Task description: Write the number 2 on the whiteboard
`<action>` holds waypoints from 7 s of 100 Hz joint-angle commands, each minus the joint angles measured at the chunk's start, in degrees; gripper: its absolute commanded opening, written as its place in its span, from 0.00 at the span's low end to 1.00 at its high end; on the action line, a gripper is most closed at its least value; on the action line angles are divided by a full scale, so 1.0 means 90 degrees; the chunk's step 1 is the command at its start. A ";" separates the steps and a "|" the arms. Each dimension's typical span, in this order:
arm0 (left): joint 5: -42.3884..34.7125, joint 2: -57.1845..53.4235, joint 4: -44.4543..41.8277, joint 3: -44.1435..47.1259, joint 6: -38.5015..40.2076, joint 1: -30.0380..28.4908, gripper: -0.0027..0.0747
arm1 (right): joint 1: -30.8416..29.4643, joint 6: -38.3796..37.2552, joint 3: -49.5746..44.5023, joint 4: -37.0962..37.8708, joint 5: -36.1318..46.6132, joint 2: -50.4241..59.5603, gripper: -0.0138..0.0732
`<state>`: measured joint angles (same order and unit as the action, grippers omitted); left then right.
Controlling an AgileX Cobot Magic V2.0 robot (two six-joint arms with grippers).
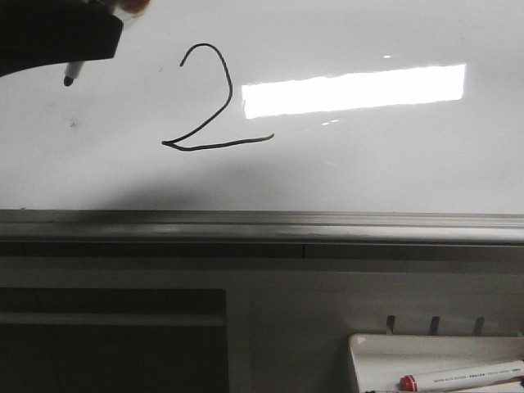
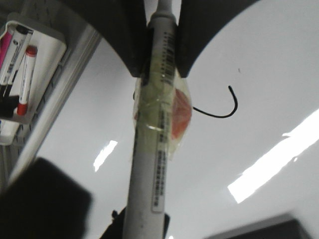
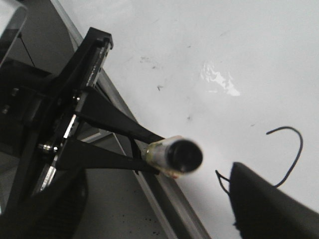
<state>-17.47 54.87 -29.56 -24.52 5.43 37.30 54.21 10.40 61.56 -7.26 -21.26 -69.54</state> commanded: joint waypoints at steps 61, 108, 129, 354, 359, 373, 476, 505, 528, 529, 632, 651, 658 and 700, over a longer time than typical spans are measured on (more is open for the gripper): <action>0.0381 0.0940 0.4660 -0.0191 0.0084 -0.0462 0.01 | -0.0011 0.0049 0.0245 0.0240 0.0269 0.0460 0.66; -0.0123 0.1417 0.5192 -0.0191 0.0084 -0.0462 0.01 | -0.0011 0.0049 0.0245 0.0240 0.0189 0.0460 0.66; -0.0249 0.1417 0.5192 -0.0191 0.0084 -0.0462 0.01 | -0.0011 0.0049 0.0245 0.0240 0.0148 0.0460 0.66; 0.2325 -0.3982 0.1999 -0.0191 0.0042 -0.0462 0.01 | -0.0153 0.0049 -0.2463 0.1664 0.0595 0.4757 0.09; 0.2821 -0.4226 0.1999 -0.0191 0.0042 -0.0462 0.01 | -0.0153 0.0049 -0.2770 0.1696 0.0623 0.5112 0.09; 0.3615 -0.4745 0.1833 -0.0191 0.0042 -0.0462 0.01 | -0.0153 0.0049 -0.3458 0.1696 0.0598 0.5861 0.09; 0.3836 -0.4960 0.1892 -0.0149 0.0042 -0.0462 0.01 | -0.0153 0.0049 -0.3811 0.1696 0.0687 0.6161 0.09; 0.3837 -0.4960 0.2001 -0.0034 -0.0361 -0.0996 0.01 | -0.0153 0.0049 -0.3811 0.1696 0.0687 0.6161 0.09; 0.2389 -0.5021 0.2330 0.0910 -0.0372 -0.2525 0.01 | -0.0153 0.0049 -0.3811 0.1696 0.0687 0.6161 0.09; 0.2282 -0.5056 0.2330 0.0992 -0.0372 -0.2604 0.01 | -0.0153 0.0049 -0.3811 0.1696 0.0687 0.6161 0.09; 0.3565 -0.6290 0.2742 0.2804 -0.0372 -0.3895 0.01 | -0.0153 0.0049 -0.3822 0.1696 0.0687 0.6161 0.09; 0.3565 -0.6290 0.2742 0.2804 -0.0372 -0.3895 0.01 | -0.0153 0.0049 -0.3822 0.1696 0.0687 0.6161 0.09; 0.3565 -0.6290 0.2742 0.2804 -0.0372 -0.3895 0.01 | -0.0153 0.0049 -0.3822 0.1696 0.0687 0.6161 0.09; 0.3565 -0.6290 0.2742 0.2804 -0.0372 -0.3895 0.01 | -0.0153 0.0049 -0.3822 0.1696 0.0687 0.6161 0.09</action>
<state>18.80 -0.20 -5.25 0.09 2.21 2.53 53.10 10.52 25.81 7.25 -19.66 -13.56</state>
